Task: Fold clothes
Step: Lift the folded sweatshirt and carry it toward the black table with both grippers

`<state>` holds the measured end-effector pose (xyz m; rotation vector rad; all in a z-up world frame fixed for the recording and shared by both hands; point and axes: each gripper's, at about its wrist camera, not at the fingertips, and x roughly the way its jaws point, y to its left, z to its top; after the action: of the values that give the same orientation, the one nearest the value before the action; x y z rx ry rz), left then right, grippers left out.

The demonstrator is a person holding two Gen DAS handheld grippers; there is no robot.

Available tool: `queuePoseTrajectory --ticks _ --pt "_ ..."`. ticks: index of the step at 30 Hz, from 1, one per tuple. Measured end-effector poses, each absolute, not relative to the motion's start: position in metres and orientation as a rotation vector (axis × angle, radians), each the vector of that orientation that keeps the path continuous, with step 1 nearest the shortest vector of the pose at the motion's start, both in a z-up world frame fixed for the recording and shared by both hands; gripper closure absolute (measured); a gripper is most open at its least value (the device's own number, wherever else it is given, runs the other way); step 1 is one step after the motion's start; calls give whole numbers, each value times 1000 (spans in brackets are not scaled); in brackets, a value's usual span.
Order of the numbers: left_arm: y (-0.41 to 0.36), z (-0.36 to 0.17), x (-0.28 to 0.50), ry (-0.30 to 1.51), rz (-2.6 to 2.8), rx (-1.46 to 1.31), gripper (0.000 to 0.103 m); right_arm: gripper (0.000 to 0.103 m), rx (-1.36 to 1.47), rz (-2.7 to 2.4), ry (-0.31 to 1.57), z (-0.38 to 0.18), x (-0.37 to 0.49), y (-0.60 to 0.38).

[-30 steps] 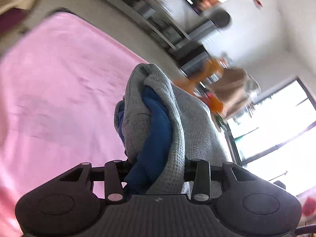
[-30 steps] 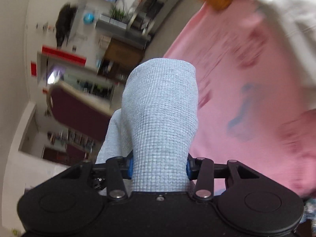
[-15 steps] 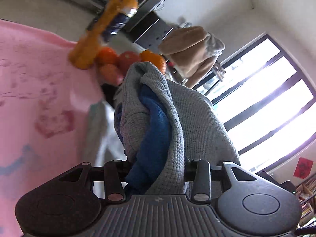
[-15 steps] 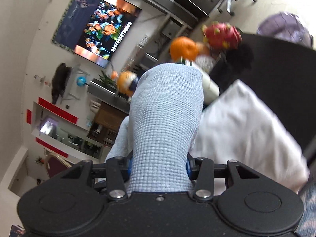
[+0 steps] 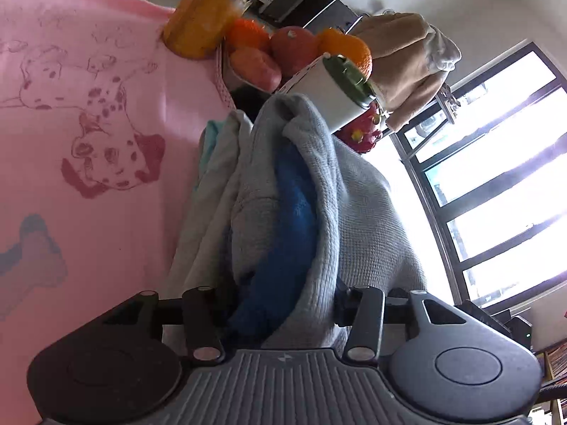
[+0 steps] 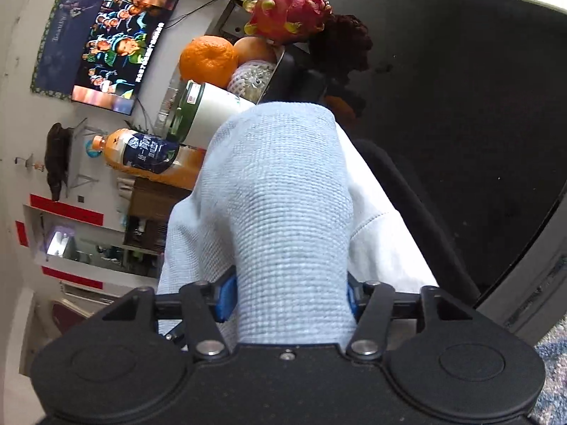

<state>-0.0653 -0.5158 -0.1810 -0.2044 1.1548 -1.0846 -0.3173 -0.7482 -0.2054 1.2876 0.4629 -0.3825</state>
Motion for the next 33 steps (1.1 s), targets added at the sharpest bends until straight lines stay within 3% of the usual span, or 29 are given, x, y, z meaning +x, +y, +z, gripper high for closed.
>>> queuePoseTrajectory --ticks 4,9,11,12,13,17,21,24,28,29,33 --pt "-488 -152 -62 1105 -1129 -178 58 22 1198 -442 461 -166 -334 -744" --pt "-468 -102 -70 949 -1215 -121 59 20 1024 -503 379 -109 -364 -723" --pt "-483 -91 -81 893 -1253 -66 60 30 971 -527 342 -98 -363 -721" --pt "-494 -90 -89 867 -1261 -18 60 58 948 -545 355 -98 -355 -721" --pt "-506 -93 -96 848 -1259 40 61 75 926 -563 367 -99 -348 -722" --pt "-542 -134 -107 852 -1116 271 76 76 853 -635 443 -117 -311 -726" --pt "-533 -163 -96 847 -1028 283 57 73 826 -667 549 -144 -288 -716" --pt "-531 -168 -85 882 -1021 246 53 64 689 -679 639 -141 -271 -695" --pt "-524 -157 -86 893 -1049 222 58 64 640 -692 665 -125 -271 -688" --pt "-518 -150 -87 902 -1074 199 65 64 659 -684 632 -116 -278 -689" --pt "-506 -114 -84 841 -1168 88 66 56 636 -685 484 -81 -298 -691"
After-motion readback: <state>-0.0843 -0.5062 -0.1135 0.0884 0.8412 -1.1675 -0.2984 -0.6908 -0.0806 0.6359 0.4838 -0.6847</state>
